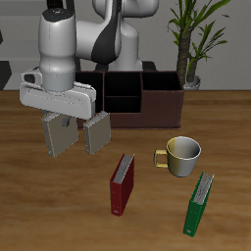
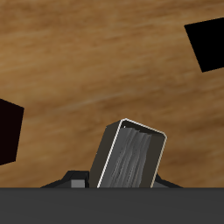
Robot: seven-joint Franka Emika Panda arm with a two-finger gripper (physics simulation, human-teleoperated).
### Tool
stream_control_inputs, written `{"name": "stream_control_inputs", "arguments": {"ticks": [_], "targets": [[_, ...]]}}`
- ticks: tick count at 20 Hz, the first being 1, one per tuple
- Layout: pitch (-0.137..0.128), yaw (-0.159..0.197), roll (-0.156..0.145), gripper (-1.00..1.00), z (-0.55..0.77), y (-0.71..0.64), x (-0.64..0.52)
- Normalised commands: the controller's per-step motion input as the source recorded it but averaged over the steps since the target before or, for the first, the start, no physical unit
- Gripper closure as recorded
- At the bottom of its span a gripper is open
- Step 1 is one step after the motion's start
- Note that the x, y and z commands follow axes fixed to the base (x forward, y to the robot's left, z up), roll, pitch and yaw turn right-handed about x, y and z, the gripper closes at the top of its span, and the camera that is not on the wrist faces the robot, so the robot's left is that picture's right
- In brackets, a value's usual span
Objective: Place the right yellow book into the back desk caddy's back compartment
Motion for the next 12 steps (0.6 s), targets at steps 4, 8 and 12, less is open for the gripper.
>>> {"name": "stream_control_inputs", "arguments": {"ticks": [4,8,12], "targets": [[-0.081,0.039,0.009,1.0,0.74,0.36,-0.15],[-0.047,-0.007,0.013,1.0,0.59,0.28,-0.19],[-0.019,-0.003,0.01,1.0,0.42,0.25,-0.26]]}}
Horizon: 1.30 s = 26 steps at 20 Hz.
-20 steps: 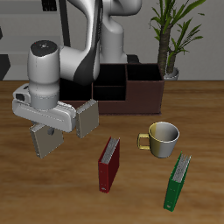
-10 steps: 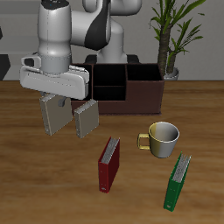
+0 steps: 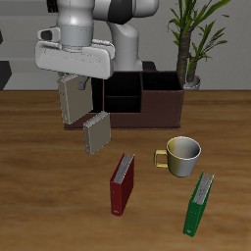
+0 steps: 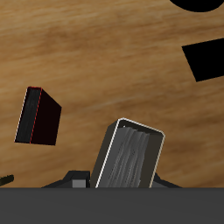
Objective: Place the right yellow book into the back desk caddy's back compartment
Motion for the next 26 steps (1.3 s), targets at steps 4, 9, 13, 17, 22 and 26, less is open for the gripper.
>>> {"name": "stream_control_inputs", "arguments": {"ticks": [4,9,13,17,22,26], "targets": [[-0.018,0.012,0.001,1.0,0.33,0.21,-0.41],[-0.027,0.022,-0.001,1.0,0.26,0.13,-0.48],[-0.011,0.032,-0.013,1.0,0.21,0.07,-0.49],[-0.014,0.047,-0.015,1.0,0.14,0.15,-0.53],[0.012,0.046,-0.012,1.0,0.08,0.26,-0.51],[-0.051,0.075,0.02,1.0,0.09,0.21,-0.48]]}}
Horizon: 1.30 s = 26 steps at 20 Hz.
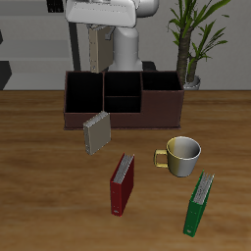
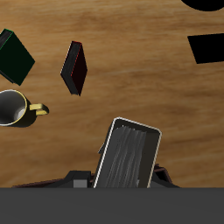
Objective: Place the right yellow book into the back desk caddy's back compartment
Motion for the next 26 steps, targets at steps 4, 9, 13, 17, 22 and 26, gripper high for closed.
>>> {"name": "stream_control_inputs", "arguments": {"ticks": [4,9,13,17,22,26], "targets": [[-0.008,0.014,0.026,1.0,0.04,0.14,-0.41],[-0.007,0.031,0.037,1.0,0.0,0.14,-0.4],[-0.005,0.039,0.013,1.0,0.0,0.05,-0.35],[0.002,0.047,-0.008,1.0,0.0,-0.04,-0.31],[-0.004,0.081,0.0,1.0,0.02,-0.03,-0.25],[-0.006,0.11,0.001,1.0,0.06,-0.03,-0.17]]}}
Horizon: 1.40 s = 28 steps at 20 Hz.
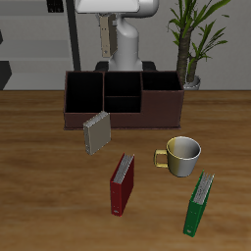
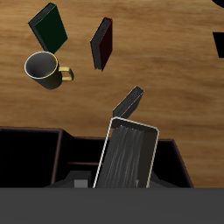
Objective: Place the right yellow book into the back desk caddy's back compartment
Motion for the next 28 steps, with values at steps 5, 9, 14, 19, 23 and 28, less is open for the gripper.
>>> {"name": "stream_control_inputs", "arguments": {"ticks": [5,9,14,19,23,28], "targets": [[-0.002,0.191,0.006,1.0,0.04,0.04,-0.11],[0.004,0.202,0.025,1.0,-0.01,0.14,-0.1],[-0.022,0.245,0.049,1.0,0.07,0.11,-0.03],[0.025,0.187,0.01,1.0,-0.02,-0.04,0.05],[0.014,0.128,-0.036,1.0,0.02,-0.14,0.06],[0.005,0.162,-0.008,1.0,0.03,-0.09,0.02]]}}
